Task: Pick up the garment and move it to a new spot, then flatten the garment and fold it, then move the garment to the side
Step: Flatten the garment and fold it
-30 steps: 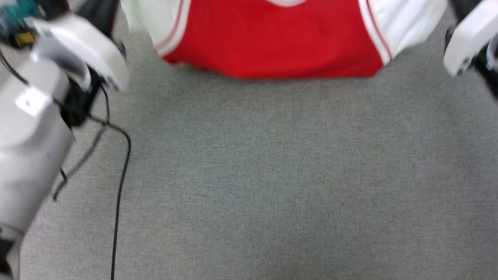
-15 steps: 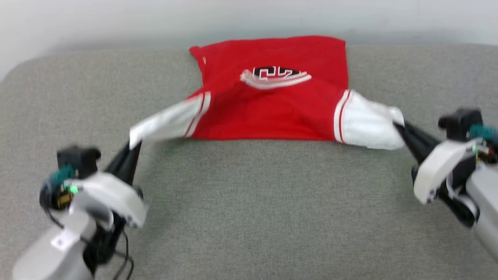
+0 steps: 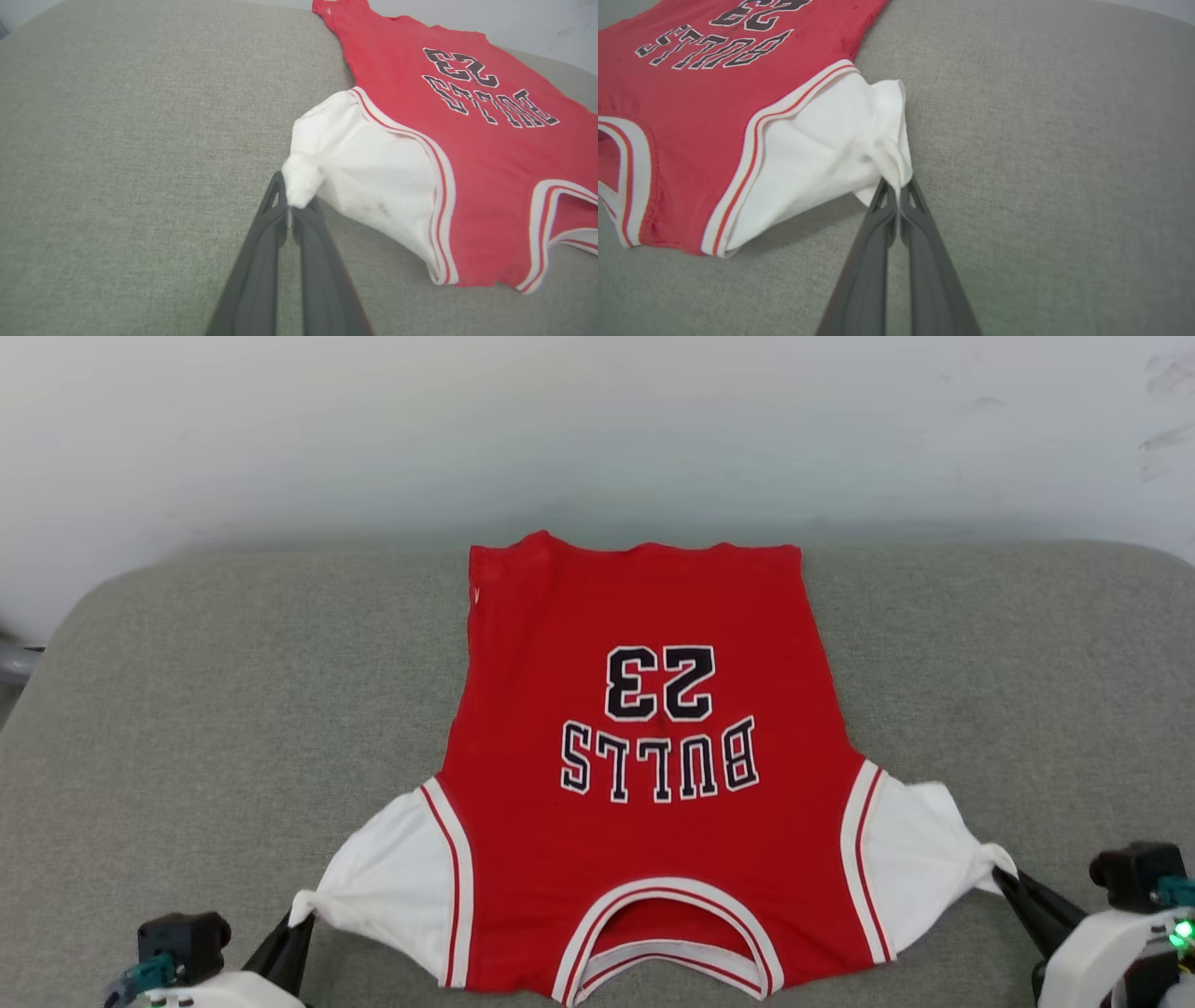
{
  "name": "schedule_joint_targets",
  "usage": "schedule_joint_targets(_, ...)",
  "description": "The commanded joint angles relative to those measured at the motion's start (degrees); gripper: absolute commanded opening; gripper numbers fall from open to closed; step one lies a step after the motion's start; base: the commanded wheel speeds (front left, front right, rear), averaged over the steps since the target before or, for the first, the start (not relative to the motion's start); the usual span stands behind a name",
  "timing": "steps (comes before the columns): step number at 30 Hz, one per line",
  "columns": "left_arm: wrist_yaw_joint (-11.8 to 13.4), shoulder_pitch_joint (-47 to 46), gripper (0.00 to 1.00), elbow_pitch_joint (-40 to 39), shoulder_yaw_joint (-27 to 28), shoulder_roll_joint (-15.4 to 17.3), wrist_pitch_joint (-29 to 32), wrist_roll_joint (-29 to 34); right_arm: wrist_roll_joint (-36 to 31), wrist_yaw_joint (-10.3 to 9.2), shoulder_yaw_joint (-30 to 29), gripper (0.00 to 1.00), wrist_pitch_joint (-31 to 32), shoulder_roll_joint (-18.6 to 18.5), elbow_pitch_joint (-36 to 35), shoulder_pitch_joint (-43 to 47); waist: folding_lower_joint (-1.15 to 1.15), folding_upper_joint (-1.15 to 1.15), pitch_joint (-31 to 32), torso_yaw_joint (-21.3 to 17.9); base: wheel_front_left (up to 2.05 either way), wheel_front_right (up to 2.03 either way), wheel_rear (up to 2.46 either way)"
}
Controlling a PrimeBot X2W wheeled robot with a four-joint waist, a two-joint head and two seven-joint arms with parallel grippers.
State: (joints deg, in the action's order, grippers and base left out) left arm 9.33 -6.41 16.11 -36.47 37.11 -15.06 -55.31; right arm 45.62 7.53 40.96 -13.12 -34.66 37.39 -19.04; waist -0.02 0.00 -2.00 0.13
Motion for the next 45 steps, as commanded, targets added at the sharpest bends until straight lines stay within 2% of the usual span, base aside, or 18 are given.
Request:
schedule_joint_targets(1,0.4,1.4,0.0,0.2,0.5,-0.2,-0.2,0.0,-0.4,-0.08,-1.0,0.0,-0.4,-0.5,0.2,2.1,0.02,0.0,1.0,0.2,0.0,0.0,0.0)
schedule_joint_targets(13,0.9,9.6,0.0,0.8,3.6,-2.4,-0.2,1.5,0.0,-0.1,-12.3,0.0,2.0,0.1,-4.4,20.3,0.02,0.0,2.7,1.2,0.0,0.0,0.0)
schedule_joint_targets(20,0.4,10.3,0.0,0.8,4.8,-4.4,-0.2,3.5,-3.8,-0.1,-19.0,0.0,4.5,2.0,-8.4,24.1,0.02,0.0,1.8,1.0,0.0,0.0,0.0)
schedule_joint_targets(21,0.3,9.9,0.0,0.5,5.0,-4.8,-0.2,3.9,-4.4,-0.1,-20.2,0.22,4.6,2.3,-9.0,24.1,0.02,0.0,1.6,1.0,0.0,0.0,0.0)
schedule_joint_targets(22,0.2,9.6,0.0,0.3,5.2,-5.1,-0.2,4.3,-4.9,-0.1,-21.4,0.8,5.0,2.7,-9.6,24.2,0.02,0.0,1.5,1.1,0.0,0.0,0.0)
schedule_joint_targets(23,0.2,9.5,0.0,0.2,5.2,-5.5,-0.2,4.6,-5.7,-0.1,-22.5,1.0,5.2,3.0,-10.3,24.3,0.02,0.0,1.4,1.3,0.0,0.0,0.0)
schedule_joint_targets(30,0.7,8.7,0.0,-2.8,7.2,-7.2,-0.2,7.9,-12.0,-0.07,-34.3,1.0,5.0,3.5,-18.2,21.8,0.02,0.0,-0.4,2.6,0.0,0.0,0.0)
schedule_joint_targets(35,1.0,7.5,0.0,-5.5,8.5,-8.1,-0.2,10.4,-15.8,-0.07,-41.6,1.0,8.7,4.0,-26.7,16.1,0.02,0.0,-3.3,3.9,0.0,0.0,0.0)
schedule_joint_targets(40,0.5,4.7,0.0,-8.0,8.8,-9.3,-0.2,13.0,-17.6,-0.08,-43.7,1.0,17.0,3.0,-32.5,6.3,0.02,0.0,-7.5,6.1,0.0,0.0,0.0)
schedule_joint_targets(45,-0.2,1.4,0.0,-9.7,8.6,-11.1,-0.2,15.3,-16.6,-0.06,-42.2,1.0,28.8,1.8,-32.7,-6.0,0.02,0.0,-12.1,8.8,0.0,0.0,0.0)
